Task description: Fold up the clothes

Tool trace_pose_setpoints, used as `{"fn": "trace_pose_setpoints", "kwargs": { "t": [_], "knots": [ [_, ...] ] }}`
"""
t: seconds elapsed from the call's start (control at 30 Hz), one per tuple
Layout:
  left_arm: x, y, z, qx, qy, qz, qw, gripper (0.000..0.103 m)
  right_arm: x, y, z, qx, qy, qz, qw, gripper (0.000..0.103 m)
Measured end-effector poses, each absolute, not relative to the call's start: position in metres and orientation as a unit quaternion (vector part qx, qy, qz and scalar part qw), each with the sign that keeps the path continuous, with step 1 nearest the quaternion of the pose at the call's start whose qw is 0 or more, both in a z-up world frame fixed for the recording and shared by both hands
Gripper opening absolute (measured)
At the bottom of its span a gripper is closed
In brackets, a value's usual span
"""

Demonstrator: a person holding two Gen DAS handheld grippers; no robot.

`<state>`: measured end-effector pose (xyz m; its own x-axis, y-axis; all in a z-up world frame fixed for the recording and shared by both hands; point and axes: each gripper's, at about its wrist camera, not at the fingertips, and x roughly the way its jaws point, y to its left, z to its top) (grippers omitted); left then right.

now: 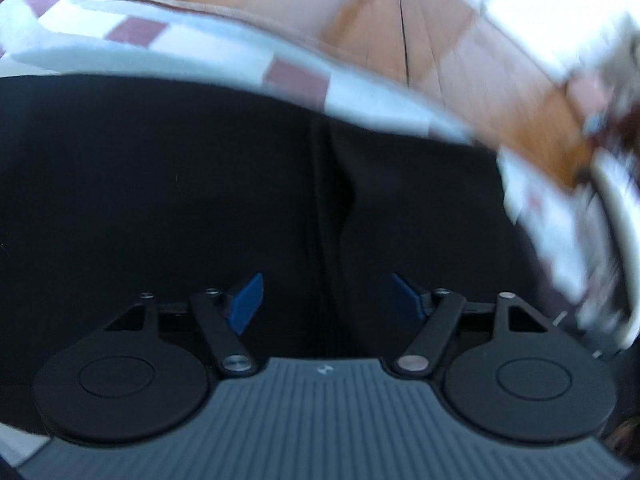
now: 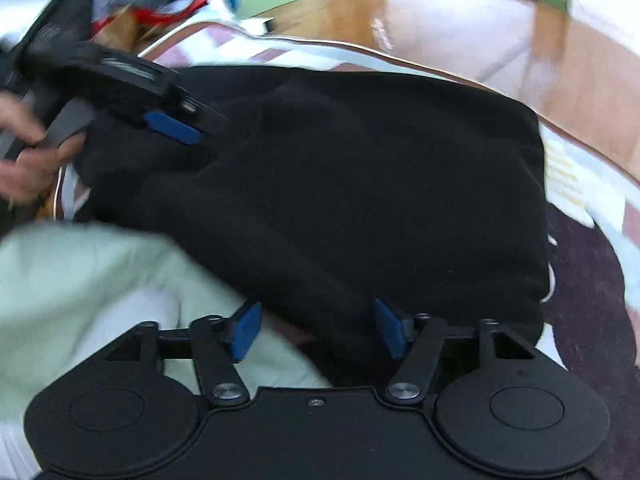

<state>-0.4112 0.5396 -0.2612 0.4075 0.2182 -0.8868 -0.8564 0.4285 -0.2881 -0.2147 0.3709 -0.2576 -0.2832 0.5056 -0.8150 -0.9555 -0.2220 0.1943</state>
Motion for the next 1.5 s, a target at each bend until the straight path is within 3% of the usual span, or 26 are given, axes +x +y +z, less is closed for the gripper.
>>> {"fn": "trace_pose_setpoints", "kwargs": {
  "t": [0.07,0.2,0.47,0.5,0.53,0.57,0.6,0.7,0.83,0.93,1.03,1.1,1.2,1.5],
  "knots": [
    [-0.414,0.534,-0.276,-0.385,0.451,0.375,0.713,0.072,-0.214,0.371,-0.249,-0.306,0.371,0.722,0.497,0.071],
    [-0.425,0.528,-0.278,-0.385,0.454,0.375,0.711,0.075,-0.209,0.372,-0.224,-0.237,0.396,0.758,0.461,0.070],
    [-0.459,0.521,-0.271,-0.436,0.384,0.391,0.714,0.072,-0.284,0.407,-0.234,-0.354,0.236,0.787,0.446,0.069],
    [-0.464,0.521,-0.270,-0.441,0.377,0.394,0.713,0.072,-0.292,0.414,-0.242,-0.369,0.228,0.785,0.442,0.060],
    [-0.468,0.522,-0.269,-0.444,0.374,0.401,0.709,0.071,-0.295,0.420,-0.246,-0.375,0.233,0.782,0.439,0.031],
    [-0.472,0.523,-0.267,-0.444,0.368,0.409,0.708,0.071,-0.290,0.428,-0.248,-0.363,0.266,0.777,0.440,0.029],
    [-0.476,0.523,-0.265,-0.443,0.362,0.417,0.707,0.071,-0.280,0.439,-0.248,-0.332,0.316,0.769,0.445,0.020],
    [-0.495,0.522,-0.256,-0.443,0.334,0.433,0.710,0.071,-0.240,0.451,-0.237,-0.216,0.426,0.750,0.457,0.015],
    [-0.521,0.523,-0.248,-0.454,0.295,0.451,0.709,0.071,-0.212,0.441,-0.209,-0.104,0.445,0.763,0.457,0.015],
    [-0.523,0.525,-0.250,-0.474,0.295,0.446,0.699,0.071,-0.227,0.443,-0.205,-0.158,0.414,0.767,0.464,0.015],
    [-0.501,0.518,-0.258,-0.411,0.393,0.444,0.693,0.073,-0.257,0.440,-0.221,-0.281,0.356,0.753,0.477,0.017],
    [-0.487,0.508,-0.265,-0.340,0.470,0.458,0.673,0.073,-0.257,0.438,-0.229,-0.285,0.360,0.750,0.476,0.022],
    [-0.491,0.495,-0.274,-0.314,0.495,0.465,0.664,0.073,-0.251,0.437,-0.234,-0.269,0.382,0.747,0.473,0.025],
    [-0.517,0.496,-0.245,-0.366,0.432,0.481,0.670,0.073,-0.226,0.430,-0.246,-0.182,0.462,0.745,0.446,0.033]
  ]
}}
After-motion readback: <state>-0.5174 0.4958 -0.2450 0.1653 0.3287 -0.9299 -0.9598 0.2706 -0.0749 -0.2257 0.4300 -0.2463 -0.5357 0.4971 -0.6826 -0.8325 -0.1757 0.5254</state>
